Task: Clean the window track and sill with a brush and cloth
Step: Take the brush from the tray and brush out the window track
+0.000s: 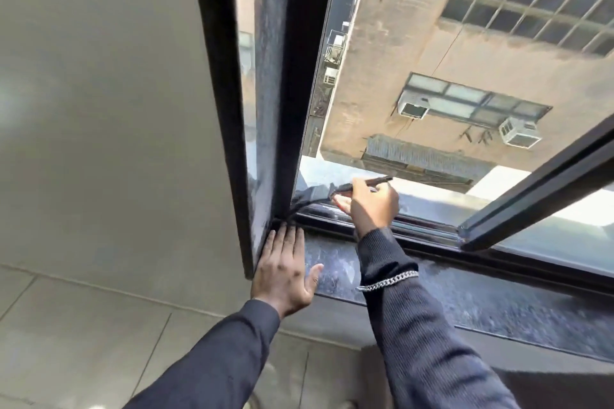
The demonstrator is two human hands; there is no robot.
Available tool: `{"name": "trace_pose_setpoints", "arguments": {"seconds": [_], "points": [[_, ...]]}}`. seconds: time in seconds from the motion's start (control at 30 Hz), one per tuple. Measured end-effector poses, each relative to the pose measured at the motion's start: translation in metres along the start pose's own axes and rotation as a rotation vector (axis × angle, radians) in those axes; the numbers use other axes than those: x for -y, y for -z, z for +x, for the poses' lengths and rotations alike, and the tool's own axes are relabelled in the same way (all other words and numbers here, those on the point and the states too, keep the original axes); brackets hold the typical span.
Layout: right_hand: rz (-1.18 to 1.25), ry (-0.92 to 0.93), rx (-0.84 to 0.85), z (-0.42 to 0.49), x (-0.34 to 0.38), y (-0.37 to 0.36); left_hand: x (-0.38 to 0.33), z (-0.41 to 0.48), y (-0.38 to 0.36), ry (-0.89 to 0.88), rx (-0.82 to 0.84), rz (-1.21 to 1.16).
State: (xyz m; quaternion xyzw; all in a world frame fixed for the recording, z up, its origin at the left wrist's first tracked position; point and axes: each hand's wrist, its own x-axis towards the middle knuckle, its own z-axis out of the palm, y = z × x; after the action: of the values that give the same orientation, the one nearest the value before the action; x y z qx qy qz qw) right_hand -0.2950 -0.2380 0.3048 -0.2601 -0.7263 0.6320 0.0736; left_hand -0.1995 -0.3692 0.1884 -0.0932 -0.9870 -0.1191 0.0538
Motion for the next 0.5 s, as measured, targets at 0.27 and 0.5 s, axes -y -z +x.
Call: {"name": "trace_pose_setpoints", "arguments": {"seconds": [0.27, 0.5], "points": [[-0.817, 0.516, -0.461, 0.031, 0.004, 0.138, 0.0, -0.001, -0.004, 0.008, -0.001, -0.017], [-0.954, 0.515, -0.176, -0.009, 0.014, 0.08, 0.001, 0.0, -0.003, 0.009, 0.006, -0.023]]}}
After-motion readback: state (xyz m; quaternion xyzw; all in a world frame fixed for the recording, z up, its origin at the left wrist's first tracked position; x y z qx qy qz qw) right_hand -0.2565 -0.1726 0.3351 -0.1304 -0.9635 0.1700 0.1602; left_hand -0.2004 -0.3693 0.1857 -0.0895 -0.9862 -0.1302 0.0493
